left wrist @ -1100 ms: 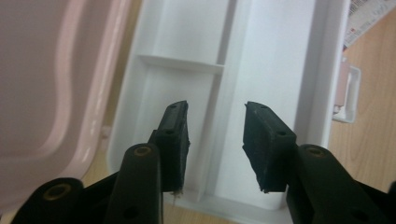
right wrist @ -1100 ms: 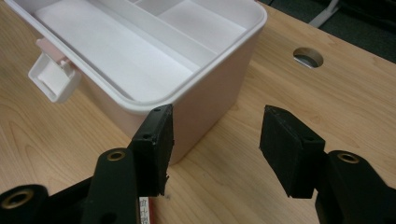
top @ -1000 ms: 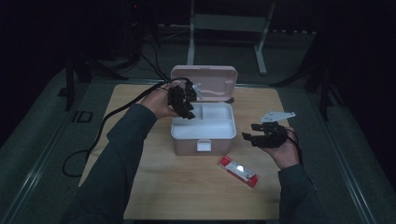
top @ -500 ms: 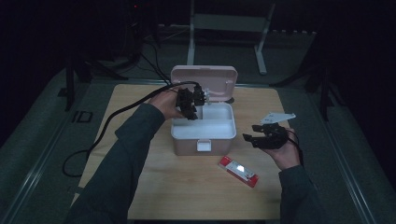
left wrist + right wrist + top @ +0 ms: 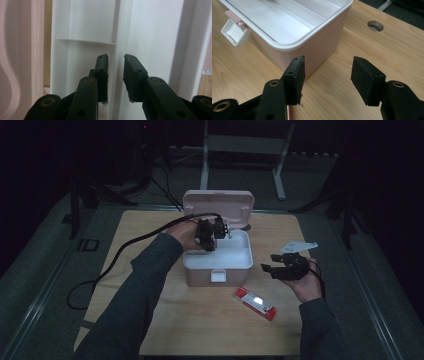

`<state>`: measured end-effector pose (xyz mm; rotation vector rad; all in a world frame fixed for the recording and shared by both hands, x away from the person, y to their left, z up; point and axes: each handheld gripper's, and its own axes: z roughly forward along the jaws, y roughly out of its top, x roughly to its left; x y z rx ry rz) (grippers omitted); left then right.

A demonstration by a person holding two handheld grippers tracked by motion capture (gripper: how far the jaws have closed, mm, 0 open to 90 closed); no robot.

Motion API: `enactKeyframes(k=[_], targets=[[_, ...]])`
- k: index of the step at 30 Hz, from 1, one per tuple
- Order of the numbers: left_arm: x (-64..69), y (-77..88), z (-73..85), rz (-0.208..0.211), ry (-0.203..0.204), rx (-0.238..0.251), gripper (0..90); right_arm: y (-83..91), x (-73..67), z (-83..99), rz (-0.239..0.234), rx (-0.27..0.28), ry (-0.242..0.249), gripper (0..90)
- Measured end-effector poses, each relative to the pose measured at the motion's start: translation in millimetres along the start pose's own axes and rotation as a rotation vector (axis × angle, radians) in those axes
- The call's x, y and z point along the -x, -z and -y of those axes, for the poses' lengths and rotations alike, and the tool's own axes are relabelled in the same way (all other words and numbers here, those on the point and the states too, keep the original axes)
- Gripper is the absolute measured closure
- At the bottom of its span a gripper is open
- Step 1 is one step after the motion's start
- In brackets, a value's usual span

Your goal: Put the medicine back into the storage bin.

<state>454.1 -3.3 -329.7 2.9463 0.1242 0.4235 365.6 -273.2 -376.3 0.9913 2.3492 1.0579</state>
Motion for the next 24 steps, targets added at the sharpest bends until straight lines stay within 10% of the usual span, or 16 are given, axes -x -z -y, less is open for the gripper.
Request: enactKeyframes(k=[24], targets=[[1.5, -21.6, -17.9, -0.014, -0.034, -0.086, 79.6, -1.8, 2.8, 3.8, 0.004, -0.004, -0.004, 44.2]])
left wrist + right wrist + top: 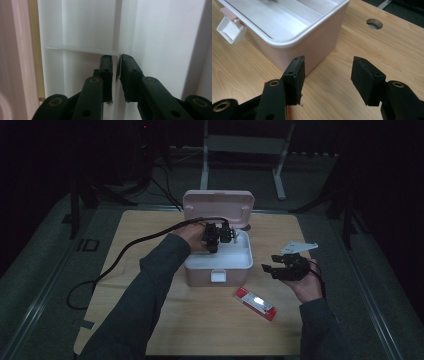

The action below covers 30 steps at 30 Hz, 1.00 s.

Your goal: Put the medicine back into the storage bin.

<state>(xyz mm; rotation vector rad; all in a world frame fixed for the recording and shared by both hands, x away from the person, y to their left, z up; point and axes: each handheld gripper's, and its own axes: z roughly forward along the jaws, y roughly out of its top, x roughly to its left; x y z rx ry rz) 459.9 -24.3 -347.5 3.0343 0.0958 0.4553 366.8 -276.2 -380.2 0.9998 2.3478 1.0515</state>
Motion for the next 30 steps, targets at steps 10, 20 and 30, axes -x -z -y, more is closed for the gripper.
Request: enactKeyframes(k=[10, 20, 30], targets=[[1.0, -7.1, -2.8, 0.015, -0.008, -0.021, 81.5, -1.3, 0.7, 2.0, 0.002, 0.000, -0.003, 44.2], [0.0, -8.0, -4.0, 0.026, -0.012, -0.031, 81.4, -2.8, 0.4, 2.1, 0.005, -0.006, -0.002, 44.1], [-0.3, -8.0, -3.8, 0.036, -0.013, -0.031, 83.2, -5.0, -0.6, 2.3, 0.006, -0.014, 0.007, 44.2]])
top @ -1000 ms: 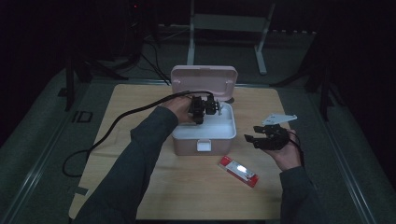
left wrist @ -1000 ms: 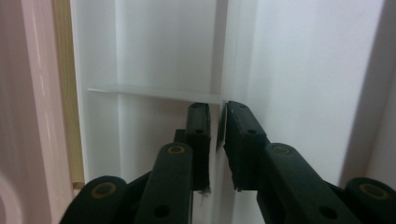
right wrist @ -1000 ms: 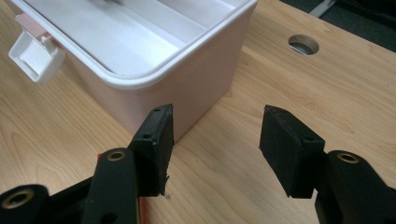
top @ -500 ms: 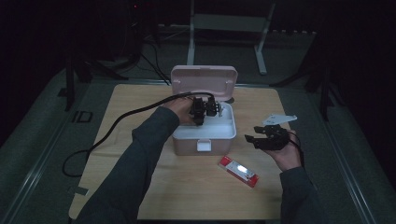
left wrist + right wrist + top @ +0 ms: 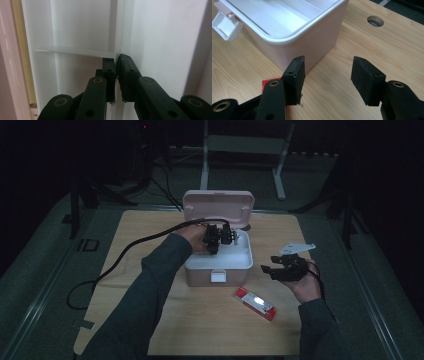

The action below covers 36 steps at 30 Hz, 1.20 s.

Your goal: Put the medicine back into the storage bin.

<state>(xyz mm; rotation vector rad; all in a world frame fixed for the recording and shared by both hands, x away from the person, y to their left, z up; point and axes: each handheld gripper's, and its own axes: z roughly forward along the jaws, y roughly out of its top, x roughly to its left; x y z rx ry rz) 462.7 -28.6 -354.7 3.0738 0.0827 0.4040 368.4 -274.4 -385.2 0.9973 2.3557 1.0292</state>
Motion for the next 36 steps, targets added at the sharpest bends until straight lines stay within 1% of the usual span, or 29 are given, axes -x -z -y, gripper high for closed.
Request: enactKeyframes(k=[11, 12, 22, 28, 35, 36], targets=[[-0.9, 2.2, 1.5, 0.018, 0.001, 0.010, 84.9, 0.3, 1.6, 3.4, 0.001, -0.002, -0.006, 44.2], [-1.1, 2.9, 1.7, 0.014, -0.002, 0.010, 85.1, 0.3, 1.6, 3.9, 0.001, -0.003, -0.008, 44.2], [-0.5, 13.3, 5.7, -0.001, 0.007, 0.038, 87.5, 0.6, 2.0, 5.9, 0.001, -0.003, -0.017, 44.2], [1.4, 24.6, 3.1, -0.039, -0.016, 0.026, 88.9, -0.7, 1.6, 6.1, 0.000, -0.003, -0.015, 44.2], [3.0, 26.8, 4.4, -0.044, -0.013, 0.029, 88.9, 0.0, 2.5, 7.0, 0.002, -0.003, -0.013, 44.2], [2.5, 27.2, 4.5, -0.046, -0.019, 0.028, 88.9, 0.2, 2.8, 7.4, 0.001, -0.002, -0.014, 44.2]])
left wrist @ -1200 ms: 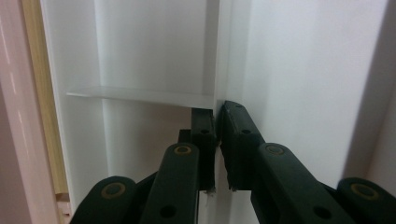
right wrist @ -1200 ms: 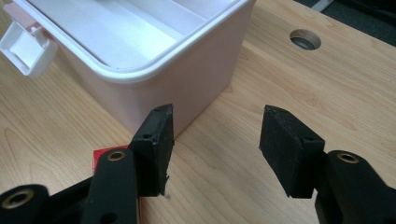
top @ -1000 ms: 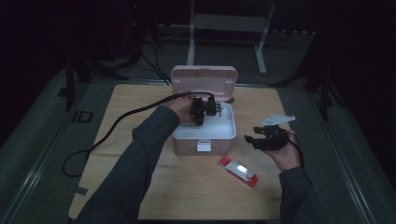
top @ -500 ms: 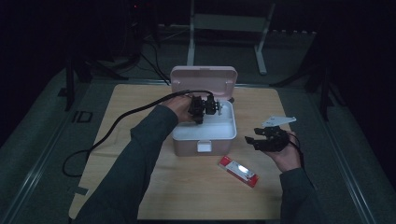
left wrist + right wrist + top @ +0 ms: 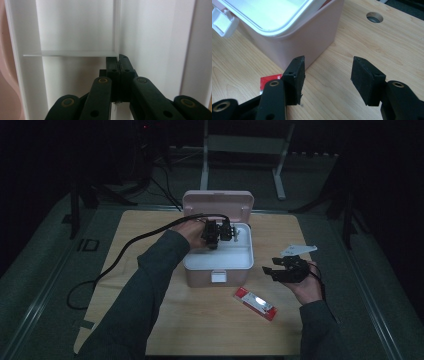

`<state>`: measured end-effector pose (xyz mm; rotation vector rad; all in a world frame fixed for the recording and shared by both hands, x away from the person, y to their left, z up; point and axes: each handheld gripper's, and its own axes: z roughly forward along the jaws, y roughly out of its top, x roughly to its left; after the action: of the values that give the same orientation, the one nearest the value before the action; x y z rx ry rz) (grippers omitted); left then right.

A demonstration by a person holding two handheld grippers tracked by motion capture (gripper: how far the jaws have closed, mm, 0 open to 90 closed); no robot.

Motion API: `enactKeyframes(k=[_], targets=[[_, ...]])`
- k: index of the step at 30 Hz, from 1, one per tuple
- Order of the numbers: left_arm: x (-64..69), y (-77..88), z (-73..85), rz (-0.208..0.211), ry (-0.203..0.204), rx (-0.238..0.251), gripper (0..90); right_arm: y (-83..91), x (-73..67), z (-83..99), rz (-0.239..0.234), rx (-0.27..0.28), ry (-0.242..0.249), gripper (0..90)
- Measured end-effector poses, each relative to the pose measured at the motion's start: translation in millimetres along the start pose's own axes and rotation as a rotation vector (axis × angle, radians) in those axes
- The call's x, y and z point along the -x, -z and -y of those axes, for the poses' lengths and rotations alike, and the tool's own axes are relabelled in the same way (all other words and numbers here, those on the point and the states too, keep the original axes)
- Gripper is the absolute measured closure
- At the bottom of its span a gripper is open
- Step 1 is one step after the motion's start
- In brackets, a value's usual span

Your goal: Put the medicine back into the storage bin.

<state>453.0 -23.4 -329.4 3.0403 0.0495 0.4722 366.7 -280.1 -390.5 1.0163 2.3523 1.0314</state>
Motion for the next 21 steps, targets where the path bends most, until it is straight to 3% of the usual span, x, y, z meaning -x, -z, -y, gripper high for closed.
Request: enactKeyframes(k=[14, 21], targets=[[-3.5, 11.7, 6.0, 0.004, 0.010, 0.036, 88.9, -1.7, 0.0, 2.5, -0.001, -0.005, -0.006, 44.2], [-1.6, 18.4, 6.9, 0.005, 0.002, 0.029, 88.9, -1.8, -0.2, 3.0, -0.002, -0.008, -0.010, 44.3]])
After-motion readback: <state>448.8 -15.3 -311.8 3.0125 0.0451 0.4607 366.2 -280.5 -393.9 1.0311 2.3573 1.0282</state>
